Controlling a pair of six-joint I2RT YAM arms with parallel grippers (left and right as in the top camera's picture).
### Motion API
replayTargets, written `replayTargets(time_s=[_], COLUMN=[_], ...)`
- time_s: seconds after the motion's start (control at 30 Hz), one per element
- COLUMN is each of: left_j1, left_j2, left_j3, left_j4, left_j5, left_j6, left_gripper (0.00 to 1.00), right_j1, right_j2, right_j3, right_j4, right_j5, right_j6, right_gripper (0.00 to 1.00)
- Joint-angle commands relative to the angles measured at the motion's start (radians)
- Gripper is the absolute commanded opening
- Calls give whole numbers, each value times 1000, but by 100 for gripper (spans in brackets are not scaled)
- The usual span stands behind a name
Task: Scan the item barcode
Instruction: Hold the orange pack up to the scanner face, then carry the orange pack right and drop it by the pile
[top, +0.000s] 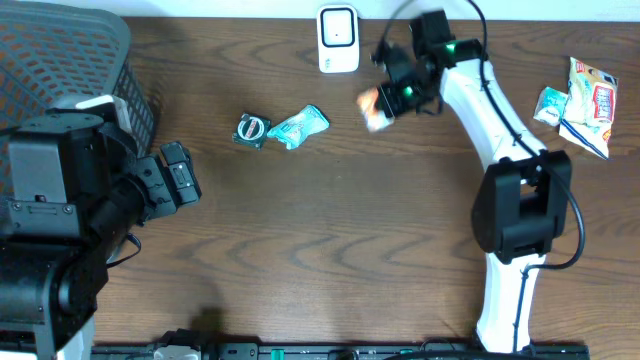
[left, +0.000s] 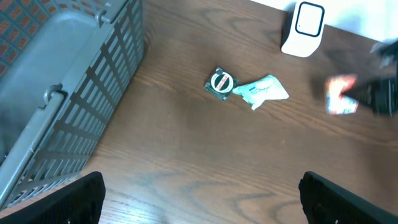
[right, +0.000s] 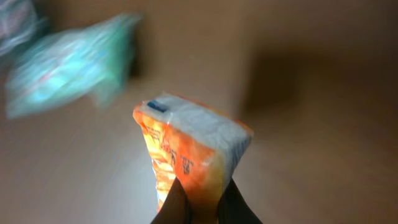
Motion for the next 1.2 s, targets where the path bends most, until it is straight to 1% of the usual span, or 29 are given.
replayTargets(time_s=[0.0,0.27,0.3,0.37,0.47,0.5,0.67,0.77,0.93,1.07,1.17], left_j1=[2,2,2,2,2,2,2,2,2,2,2], left_j2=[-2,-2,-2,-2,-2,-2,-2,-2,-2,-2,-2], left_j3=[7,7,7,7,7,7,7,7,7,7,7], left_j4=[-3,-3,-3,-3,-3,-3,-3,-3,-3,-3,-3], left_j5=[-6,-6,-6,-6,-6,-6,-6,-6,-6,-6,-6], left_j6=[2,2,2,2,2,2,2,2,2,2,2], left_gripper=[98,98,98,98,98,98,97,98,98,98,98], right_j1=[82,145,148,151,153,153,156,158,132,43,-46], right_j2=[-6,31,50,94,167,185,212,192,99,24,19], right_j3=[39,39,39,39,39,39,39,40,40,40,40], right_j4=[163,568,650,758,847,859,883,938,874,667,488], right_j5=[433,459,459,450,449,449,463,523,559,642,698], right_j6=[-126,-378,-452,-581,-737,-752,-734,-686,-536,-397,-347], right_gripper=[1,1,1,1,1,1,1,1,1,1,1])
